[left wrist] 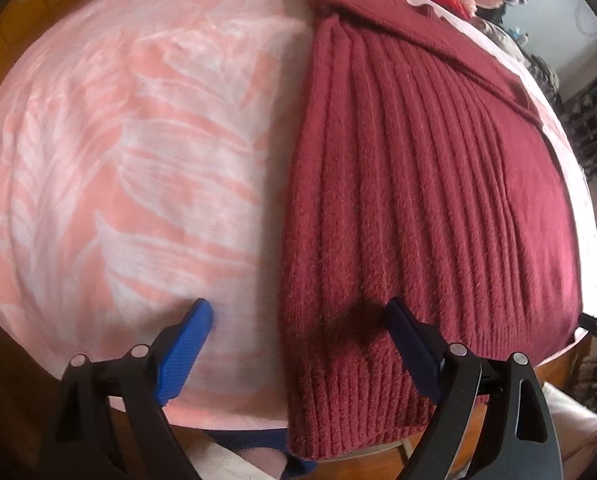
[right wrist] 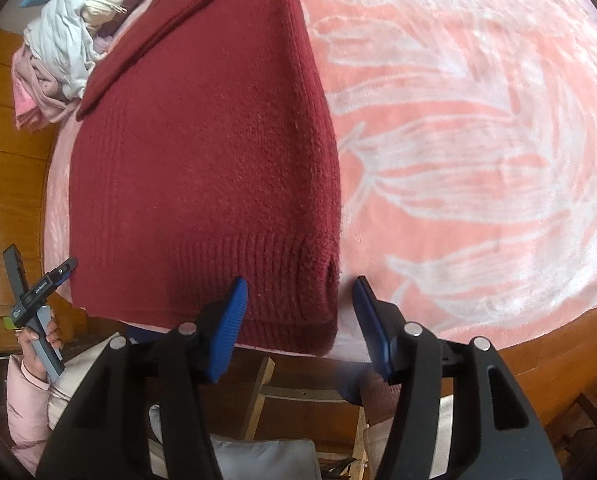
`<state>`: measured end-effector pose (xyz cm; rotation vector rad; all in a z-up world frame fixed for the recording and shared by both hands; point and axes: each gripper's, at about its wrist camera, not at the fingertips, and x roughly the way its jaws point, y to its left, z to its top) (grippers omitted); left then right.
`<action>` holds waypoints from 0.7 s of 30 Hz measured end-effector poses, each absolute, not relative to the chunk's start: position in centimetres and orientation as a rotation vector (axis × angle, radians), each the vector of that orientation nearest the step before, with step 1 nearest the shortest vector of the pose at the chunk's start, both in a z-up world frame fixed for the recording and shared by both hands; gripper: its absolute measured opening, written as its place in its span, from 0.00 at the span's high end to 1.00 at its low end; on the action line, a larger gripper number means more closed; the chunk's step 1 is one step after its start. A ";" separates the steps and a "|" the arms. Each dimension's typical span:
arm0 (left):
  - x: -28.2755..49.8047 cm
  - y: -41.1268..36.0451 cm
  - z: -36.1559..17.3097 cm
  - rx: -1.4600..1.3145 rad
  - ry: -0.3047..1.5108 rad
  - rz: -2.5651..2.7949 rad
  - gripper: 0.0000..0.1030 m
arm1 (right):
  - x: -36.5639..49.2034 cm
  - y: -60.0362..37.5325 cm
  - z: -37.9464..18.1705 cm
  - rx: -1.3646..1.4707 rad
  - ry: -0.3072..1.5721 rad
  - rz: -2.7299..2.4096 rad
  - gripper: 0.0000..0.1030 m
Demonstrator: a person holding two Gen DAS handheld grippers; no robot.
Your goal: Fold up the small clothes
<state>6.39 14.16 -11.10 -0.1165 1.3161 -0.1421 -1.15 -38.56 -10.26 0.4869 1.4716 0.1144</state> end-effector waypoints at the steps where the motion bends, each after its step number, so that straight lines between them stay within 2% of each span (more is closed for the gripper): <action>1: 6.4 14.1 -11.2 -0.111 1.318 -0.147 0.11 | -1.0 -38.4 -10.5 0.481 1.478 0.116 0.47; 6: 6.4 13.8 -11.4 -0.129 1.333 -0.172 0.11 | -0.9 -37.9 -10.8 0.478 1.483 0.150 0.47; 8: 6.4 13.4 -11.4 -0.138 1.341 -0.194 0.13 | -0.9 -37.9 -10.9 0.484 1.486 0.179 0.59; 10: 6.0 12.8 -11.2 -0.150 1.354 -0.227 0.24 | -1.0 -37.8 -10.9 0.501 1.490 0.201 0.64; 15: 6.0 12.3 -11.3 -0.169 1.378 -0.276 0.31 | -1.0 -38.1 -11.2 0.532 1.496 0.223 0.66; 17: 5.9 12.4 -11.3 -0.186 1.385 -0.281 0.37 | -1.1 -38.0 -11.2 0.521 1.497 0.231 0.68; 19: 5.8 12.5 -11.2 -0.201 1.387 -0.270 0.50 | -1.0 -37.4 -11.1 0.506 1.490 0.247 0.74; 20: 5.8 12.6 -11.2 -0.212 1.389 -0.272 0.55 | -1.0 -37.3 -11.0 0.504 1.488 0.255 0.81; 21: 5.8 12.7 -11.1 -0.235 1.396 -0.275 0.65 | -1.1 -37.2 -10.9 0.500 1.486 0.261 0.84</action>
